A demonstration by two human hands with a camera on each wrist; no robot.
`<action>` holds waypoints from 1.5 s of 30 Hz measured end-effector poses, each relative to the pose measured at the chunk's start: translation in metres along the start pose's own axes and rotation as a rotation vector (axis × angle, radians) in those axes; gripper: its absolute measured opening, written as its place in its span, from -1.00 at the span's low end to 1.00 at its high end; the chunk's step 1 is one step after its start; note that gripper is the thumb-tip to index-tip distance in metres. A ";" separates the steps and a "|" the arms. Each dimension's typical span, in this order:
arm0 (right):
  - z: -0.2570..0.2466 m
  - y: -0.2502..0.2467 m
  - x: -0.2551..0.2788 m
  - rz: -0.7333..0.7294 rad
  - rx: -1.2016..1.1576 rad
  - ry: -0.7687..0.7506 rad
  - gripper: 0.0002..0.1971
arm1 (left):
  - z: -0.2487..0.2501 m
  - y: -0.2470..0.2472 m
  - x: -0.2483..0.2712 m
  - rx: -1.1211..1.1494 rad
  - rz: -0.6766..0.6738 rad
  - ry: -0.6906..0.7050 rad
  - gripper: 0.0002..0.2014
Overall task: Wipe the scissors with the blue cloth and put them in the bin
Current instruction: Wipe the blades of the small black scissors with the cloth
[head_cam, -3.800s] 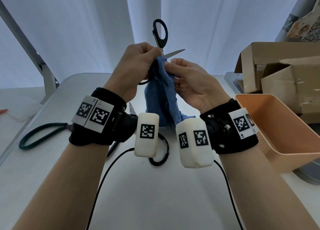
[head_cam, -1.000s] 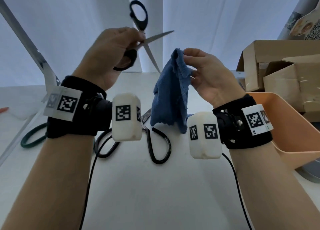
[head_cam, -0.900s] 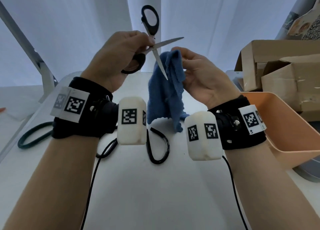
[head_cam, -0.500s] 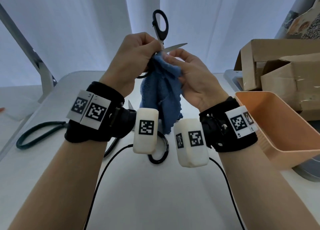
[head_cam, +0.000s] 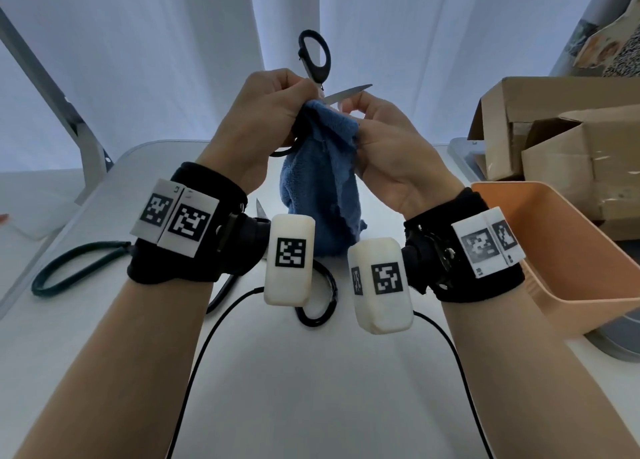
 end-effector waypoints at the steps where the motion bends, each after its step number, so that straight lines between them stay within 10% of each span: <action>1: 0.000 -0.001 0.000 0.000 -0.007 0.009 -0.80 | 0.000 0.000 0.000 -0.008 0.005 -0.003 -0.87; 45: -0.007 0.002 0.002 -0.075 0.010 -0.027 -0.64 | 0.003 -0.038 0.001 0.119 0.211 0.044 -0.79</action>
Point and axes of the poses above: each hand's wrist, its own x-axis away from the middle knuckle, its own y-axis out of the palm, z = x × y, the point moved 7 cm from there along -x, towards the middle knuckle, and after that the axes turned 7 degrees about -z, right-handed, at the moved point
